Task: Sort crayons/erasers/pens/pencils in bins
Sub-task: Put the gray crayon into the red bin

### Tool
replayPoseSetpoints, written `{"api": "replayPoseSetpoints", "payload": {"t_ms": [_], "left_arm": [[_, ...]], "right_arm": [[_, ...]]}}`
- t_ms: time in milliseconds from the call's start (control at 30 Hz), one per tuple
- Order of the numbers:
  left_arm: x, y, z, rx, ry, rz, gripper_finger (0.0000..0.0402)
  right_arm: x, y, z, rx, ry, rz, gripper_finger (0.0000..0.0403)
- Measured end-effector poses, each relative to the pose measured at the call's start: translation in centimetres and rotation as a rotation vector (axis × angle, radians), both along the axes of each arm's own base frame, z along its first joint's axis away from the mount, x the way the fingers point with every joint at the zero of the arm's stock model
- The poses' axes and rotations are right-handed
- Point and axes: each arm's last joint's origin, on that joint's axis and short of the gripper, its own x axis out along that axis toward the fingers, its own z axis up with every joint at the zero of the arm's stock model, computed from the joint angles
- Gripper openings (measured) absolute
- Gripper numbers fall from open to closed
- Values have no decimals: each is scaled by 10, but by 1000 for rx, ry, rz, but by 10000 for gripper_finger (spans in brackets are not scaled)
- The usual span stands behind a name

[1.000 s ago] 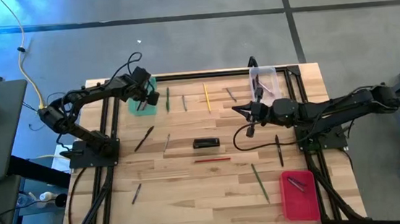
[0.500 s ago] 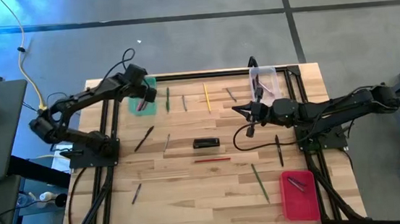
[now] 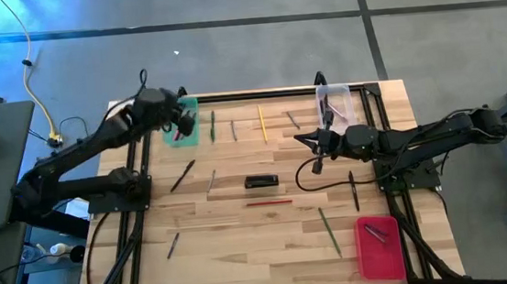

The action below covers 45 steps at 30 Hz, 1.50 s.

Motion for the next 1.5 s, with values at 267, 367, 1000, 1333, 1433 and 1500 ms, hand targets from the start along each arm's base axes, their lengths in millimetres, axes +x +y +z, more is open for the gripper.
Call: {"api": "replayPoseSetpoints", "payload": {"t_ms": [267,367,1000,1333,1433,1500], "left_arm": [[12,-45,-11,201,-209,-288,2],[18,-60,-19,228,-290,-431,1],[22,-115,-71,420,-564,-833,3],[18,-117,-81,413,-583,-864,3],[18,-117,-81,418,-579,-866,3],[18,-117,-82,426,-570,-869,3]], "right_arm": [[0,0,0,0,0,0,0],[0,0,0,0,0,0,0],[0,0,0,76,-34,-12,0],[1,-1,6,84,-97,-17,0],[1,-4,13,91,-170,-25,0],[2,-6,18,100,-198,-33,0]]}}
